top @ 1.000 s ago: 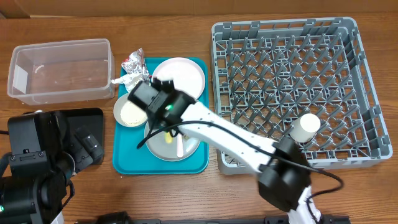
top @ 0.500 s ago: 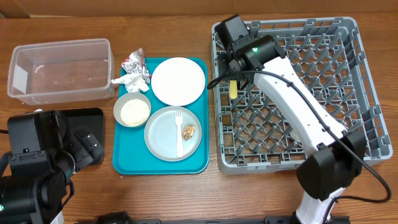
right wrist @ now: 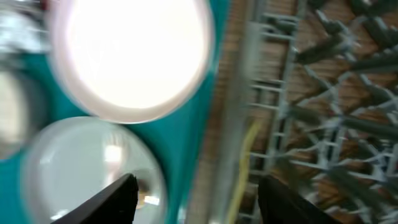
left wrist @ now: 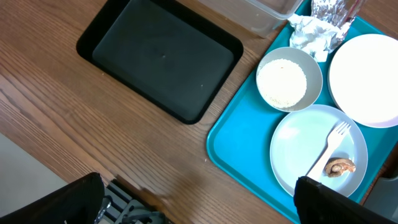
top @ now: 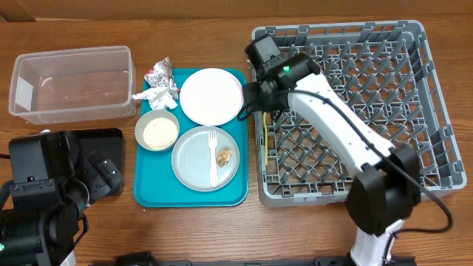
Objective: Sort waste into correct bins and load items into the dishwasher rack
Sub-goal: 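Grasp the pink fork with the right gripper and place it in the rack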
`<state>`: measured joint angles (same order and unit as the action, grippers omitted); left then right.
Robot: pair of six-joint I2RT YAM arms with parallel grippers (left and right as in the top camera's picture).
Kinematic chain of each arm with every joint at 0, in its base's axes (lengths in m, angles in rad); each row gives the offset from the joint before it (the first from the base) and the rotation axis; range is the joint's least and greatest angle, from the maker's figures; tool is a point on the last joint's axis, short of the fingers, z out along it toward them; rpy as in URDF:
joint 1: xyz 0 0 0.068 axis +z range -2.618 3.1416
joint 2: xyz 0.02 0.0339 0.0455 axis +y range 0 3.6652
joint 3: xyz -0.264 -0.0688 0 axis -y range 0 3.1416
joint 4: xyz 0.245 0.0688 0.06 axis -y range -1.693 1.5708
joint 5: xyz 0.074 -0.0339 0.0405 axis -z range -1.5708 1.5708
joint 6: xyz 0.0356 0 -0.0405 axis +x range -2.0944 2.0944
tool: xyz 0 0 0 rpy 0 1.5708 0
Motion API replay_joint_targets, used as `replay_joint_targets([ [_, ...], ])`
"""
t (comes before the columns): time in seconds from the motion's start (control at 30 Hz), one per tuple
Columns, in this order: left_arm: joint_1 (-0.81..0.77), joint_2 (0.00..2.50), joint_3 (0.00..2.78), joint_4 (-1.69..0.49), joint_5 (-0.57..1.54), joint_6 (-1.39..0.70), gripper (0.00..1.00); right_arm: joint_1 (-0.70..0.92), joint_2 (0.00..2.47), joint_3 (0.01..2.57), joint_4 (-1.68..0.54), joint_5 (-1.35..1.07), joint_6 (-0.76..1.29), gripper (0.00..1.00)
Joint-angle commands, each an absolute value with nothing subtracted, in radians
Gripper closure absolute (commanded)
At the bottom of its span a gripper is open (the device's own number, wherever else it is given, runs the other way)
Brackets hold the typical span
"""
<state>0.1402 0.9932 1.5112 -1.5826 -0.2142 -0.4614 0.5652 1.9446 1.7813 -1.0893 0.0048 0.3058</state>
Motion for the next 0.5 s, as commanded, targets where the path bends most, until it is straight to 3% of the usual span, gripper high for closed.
replay_joint_targets([
  [0.0,0.147,0.993,1.507,-1.581,-0.228,-0.457,0.0,0.692,1.882,1.807,-1.064,-0.029,0.419,0.4],
  [0.13,0.147,0.993,1.507,-1.581,-0.228,-0.457,0.0,0.787,1.921,1.758,-1.037,0.087,0.58,0.51],
  [0.47,0.147,0.993,1.507,-1.581,-0.228,-0.457,0.0,0.857,2.09,1.706,-0.989,0.003,0.656,0.59],
])
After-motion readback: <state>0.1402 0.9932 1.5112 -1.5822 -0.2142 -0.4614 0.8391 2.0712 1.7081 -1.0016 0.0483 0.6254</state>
